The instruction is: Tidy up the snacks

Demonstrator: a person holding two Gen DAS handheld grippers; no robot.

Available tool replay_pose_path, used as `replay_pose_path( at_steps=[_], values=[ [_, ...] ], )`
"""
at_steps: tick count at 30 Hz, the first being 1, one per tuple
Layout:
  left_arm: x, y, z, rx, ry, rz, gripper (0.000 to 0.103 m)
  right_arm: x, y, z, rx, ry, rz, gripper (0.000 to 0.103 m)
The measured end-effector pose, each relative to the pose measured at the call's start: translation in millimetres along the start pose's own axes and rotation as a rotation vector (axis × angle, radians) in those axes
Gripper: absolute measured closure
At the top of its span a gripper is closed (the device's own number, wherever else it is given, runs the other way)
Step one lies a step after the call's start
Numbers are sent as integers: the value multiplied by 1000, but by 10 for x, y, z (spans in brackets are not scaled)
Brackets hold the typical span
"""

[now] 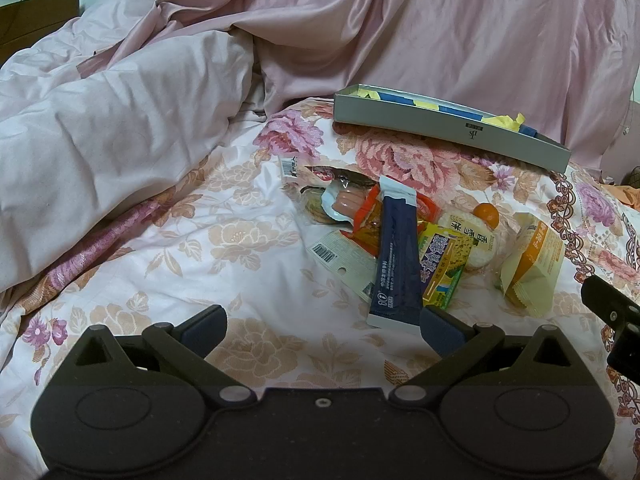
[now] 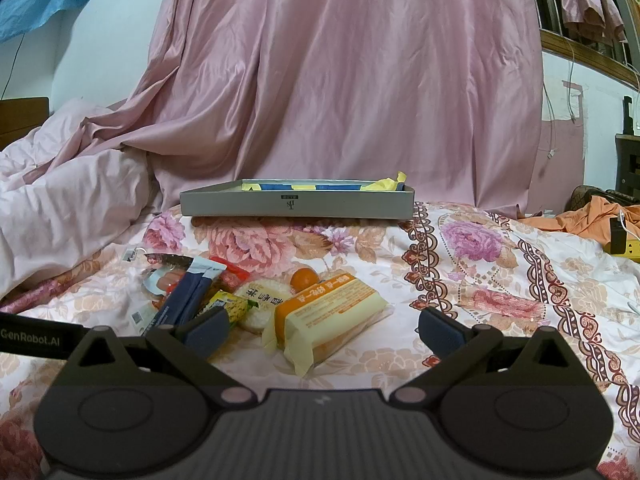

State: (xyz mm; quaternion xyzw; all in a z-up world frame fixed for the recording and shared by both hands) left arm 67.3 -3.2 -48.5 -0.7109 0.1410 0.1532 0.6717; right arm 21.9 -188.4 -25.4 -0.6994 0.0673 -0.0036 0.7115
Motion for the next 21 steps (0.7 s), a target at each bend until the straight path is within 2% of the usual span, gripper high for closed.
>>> replay_pose_path(
  at_steps=[13, 21],
  values=[
    [-20, -8, 6, 6, -2, 4, 1, 13, 64, 28, -16, 0, 29, 0],
    [159, -51, -21, 14, 9, 19, 1, 200, 74, -12, 16, -14, 124, 0]
  ],
)
Point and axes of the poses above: each gripper's, at about its wrist camera, not at the fingertips, and x roughly the way its jaws point, z to its left, y to its underside, the point moved 8 cm from there along x, roughly the way its jaws point, and after that the axes turned 13 degrees about -z, right-handed, at the moved point
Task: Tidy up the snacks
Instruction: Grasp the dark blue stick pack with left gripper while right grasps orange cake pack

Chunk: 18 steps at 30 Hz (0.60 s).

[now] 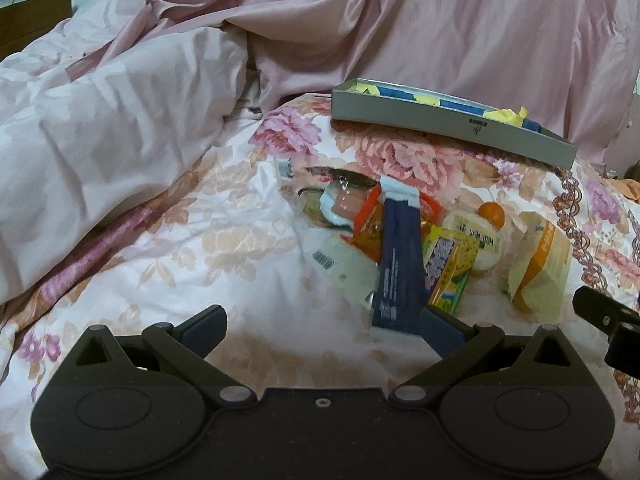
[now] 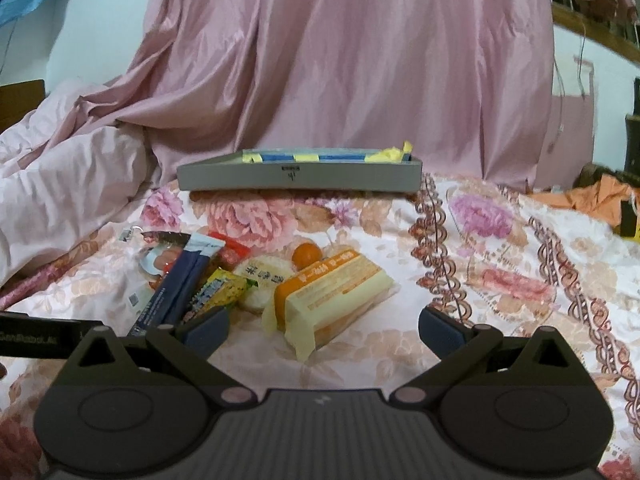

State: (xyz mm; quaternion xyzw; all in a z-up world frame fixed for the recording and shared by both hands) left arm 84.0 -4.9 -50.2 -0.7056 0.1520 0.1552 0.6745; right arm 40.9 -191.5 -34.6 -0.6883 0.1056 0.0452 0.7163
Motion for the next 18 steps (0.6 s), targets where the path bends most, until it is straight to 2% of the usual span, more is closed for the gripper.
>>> replay_pose_path(
  at_steps=[7, 10, 18],
  values=[
    [287, -144, -64, 25, 68, 8, 1, 314, -29, -44, 52, -69, 70, 0],
    [433, -154, -94, 36, 71, 20, 1, 509, -12, -47, 83, -87, 110, 0],
    [809, -170, -210, 17, 97, 55, 3, 1006, 100, -138, 180, -67, 175, 0]
  ],
)
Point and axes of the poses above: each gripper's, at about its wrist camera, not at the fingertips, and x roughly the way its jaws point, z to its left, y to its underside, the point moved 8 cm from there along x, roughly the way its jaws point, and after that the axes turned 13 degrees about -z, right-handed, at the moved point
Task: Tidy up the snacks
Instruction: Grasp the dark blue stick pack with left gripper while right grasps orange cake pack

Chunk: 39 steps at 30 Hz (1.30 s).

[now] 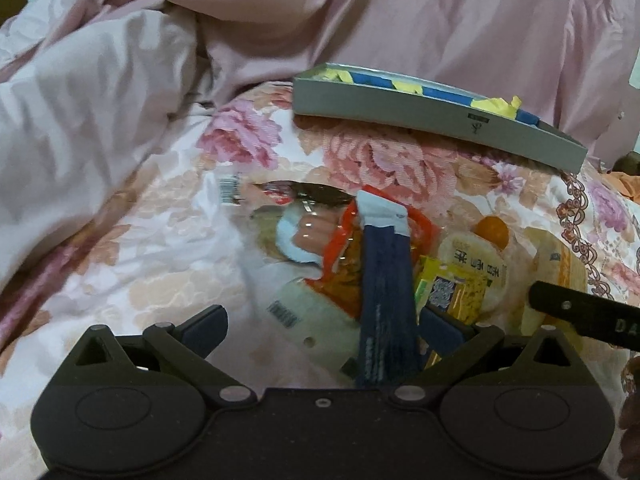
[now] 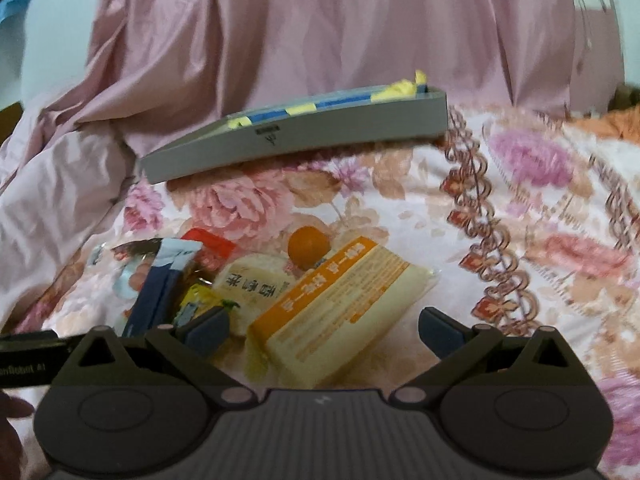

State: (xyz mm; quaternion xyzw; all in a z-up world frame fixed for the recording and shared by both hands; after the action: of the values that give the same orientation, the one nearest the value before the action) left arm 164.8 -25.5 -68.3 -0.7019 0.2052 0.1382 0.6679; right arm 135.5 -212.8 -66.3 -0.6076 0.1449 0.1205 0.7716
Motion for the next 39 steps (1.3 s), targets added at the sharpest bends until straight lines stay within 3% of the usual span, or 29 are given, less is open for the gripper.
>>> replay_pose_path(
  at_steps=[9, 16, 23, 27, 30, 32, 37, 39],
  values=[
    [252, 42, -200, 35, 54, 48, 21, 308, 80, -25, 82, -21, 58, 1],
    [260, 18, -249, 8, 86, 53, 50, 332, 94, -77, 94, -9, 66, 16],
    [253, 46, -319, -19, 110, 78, 66, 313, 92, -27, 73, -35, 55, 25],
    [193, 59, -333, -18, 120, 85, 67, 293, 91, 1, 59, -51, 54, 30],
    [214, 64, -337, -25, 124, 87, 62, 260, 97, 4, 66, -67, 60, 32],
    [250, 54, -327, -30, 117, 94, 51, 264, 101, 9, 59, -72, 59, 31],
    [356, 7, -326, -27, 116, 117, 47, 330, 106, -8, 85, -94, 72, 22],
    [367, -2, -347, -14, 115, 119, 51, 361, 141, -6, 92, -99, 89, 21]
  ],
)
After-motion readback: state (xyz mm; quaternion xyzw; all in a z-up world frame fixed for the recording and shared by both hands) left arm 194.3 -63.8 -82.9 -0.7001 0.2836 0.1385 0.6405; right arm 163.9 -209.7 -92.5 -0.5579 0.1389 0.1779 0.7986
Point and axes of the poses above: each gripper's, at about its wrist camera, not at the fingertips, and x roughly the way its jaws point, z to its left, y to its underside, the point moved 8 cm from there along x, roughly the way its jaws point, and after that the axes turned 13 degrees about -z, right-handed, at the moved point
